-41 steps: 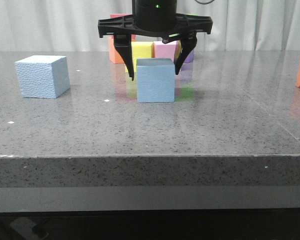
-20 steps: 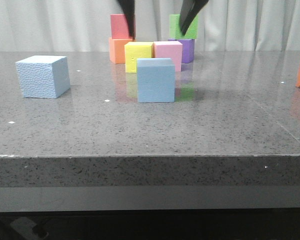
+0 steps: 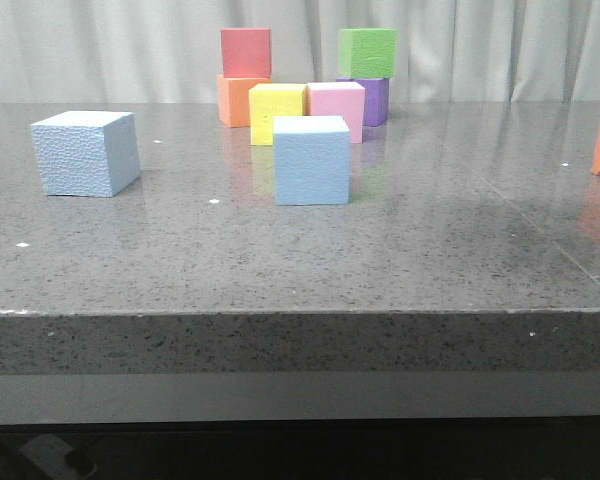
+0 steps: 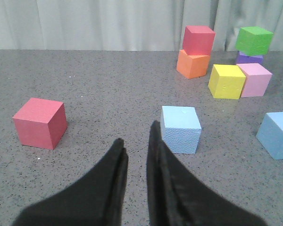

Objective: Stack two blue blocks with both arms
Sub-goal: 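Open the right gripper and lift it away from the cube, then move the left gripper down over the other light-blue cube, then grasp the light-blue cube with the left gripper and lift it, then lower the held cube onto the centred light-blue cube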

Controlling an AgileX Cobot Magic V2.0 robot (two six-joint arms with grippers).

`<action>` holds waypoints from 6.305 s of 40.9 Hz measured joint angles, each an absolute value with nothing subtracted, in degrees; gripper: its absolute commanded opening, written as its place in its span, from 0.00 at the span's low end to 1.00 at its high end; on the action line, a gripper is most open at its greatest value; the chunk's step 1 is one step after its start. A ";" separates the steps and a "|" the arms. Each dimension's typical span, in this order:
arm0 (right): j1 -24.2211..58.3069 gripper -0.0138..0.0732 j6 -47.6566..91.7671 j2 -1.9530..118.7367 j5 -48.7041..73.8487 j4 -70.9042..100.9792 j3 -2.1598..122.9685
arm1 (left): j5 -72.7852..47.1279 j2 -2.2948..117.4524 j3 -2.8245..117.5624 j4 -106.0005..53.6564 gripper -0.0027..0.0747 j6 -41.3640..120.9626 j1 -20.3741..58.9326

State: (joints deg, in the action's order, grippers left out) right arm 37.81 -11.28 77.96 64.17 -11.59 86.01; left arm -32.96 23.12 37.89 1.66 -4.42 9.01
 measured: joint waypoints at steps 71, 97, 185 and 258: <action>37.81 0.85 -11.06 40.36 34.65 -9.43 41.30 | -31.55 23.12 37.89 1.66 0.82 -4.42 9.01; 37.81 0.85 -11.06 40.36 34.74 -9.43 41.30 | -33.48 38.46 44.91 1.99 0.84 1.65 22.61; 37.81 0.85 -11.06 40.36 34.74 -9.43 41.30 | -52.52 106.69 89.76 7.61 0.58 -15.64 21.22; 37.81 0.85 -11.06 40.36 34.74 -9.43 41.30 | -61.43 111.55 110.88 -14.13 0.59 60.49 35.23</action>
State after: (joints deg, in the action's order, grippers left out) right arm 37.81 -11.06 40.36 34.74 -9.43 41.30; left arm -61.43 111.55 110.88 -14.13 60.49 35.23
